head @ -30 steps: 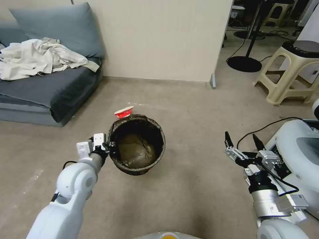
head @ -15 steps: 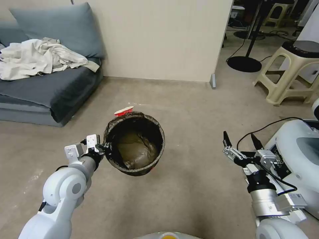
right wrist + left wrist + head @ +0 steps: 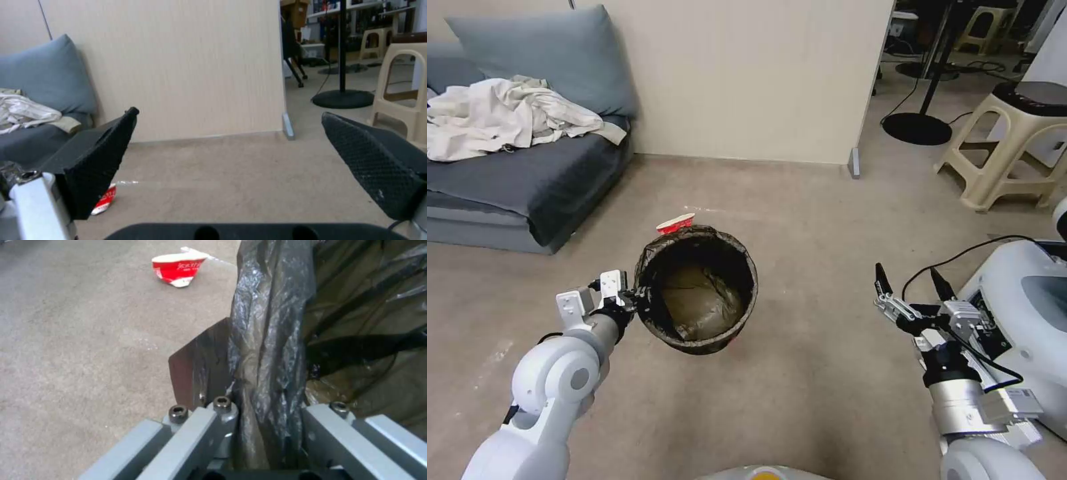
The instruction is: Pick up the trash can from the floor.
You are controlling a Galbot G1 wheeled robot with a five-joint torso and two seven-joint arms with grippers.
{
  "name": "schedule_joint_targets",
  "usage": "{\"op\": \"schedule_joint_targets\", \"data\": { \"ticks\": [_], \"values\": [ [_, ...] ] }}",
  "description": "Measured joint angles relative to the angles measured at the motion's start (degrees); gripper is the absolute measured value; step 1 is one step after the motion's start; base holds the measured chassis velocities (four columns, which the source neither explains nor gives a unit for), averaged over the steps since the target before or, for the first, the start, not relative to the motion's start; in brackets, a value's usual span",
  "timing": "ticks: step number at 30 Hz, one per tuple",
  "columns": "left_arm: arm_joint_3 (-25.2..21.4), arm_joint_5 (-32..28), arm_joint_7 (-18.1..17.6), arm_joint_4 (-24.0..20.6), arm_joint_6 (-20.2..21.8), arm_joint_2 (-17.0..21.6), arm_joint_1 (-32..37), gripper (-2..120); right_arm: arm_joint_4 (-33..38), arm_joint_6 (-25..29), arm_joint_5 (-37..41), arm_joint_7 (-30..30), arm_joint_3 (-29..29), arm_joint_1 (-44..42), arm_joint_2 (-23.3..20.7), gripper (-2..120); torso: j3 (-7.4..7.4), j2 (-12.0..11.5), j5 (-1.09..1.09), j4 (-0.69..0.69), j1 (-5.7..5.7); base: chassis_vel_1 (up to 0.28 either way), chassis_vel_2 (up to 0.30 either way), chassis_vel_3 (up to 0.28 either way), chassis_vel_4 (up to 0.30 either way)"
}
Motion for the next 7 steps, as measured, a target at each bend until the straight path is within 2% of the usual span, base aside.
{"op": "schedule_joint_targets", "data": {
  "ticks": [7],
  "values": [
    [0.12, 0.08, 0.06, 0.13, 0.00, 0.09, 0.03, 2, 0.00, 0.00, -0.02, 0.00, -0.02, -0.06, 0.15, 100, 0.00, 0.00, 0.00, 0.00, 0.00, 0.000, 0.000, 0.000, 0.000]
  ]
}}
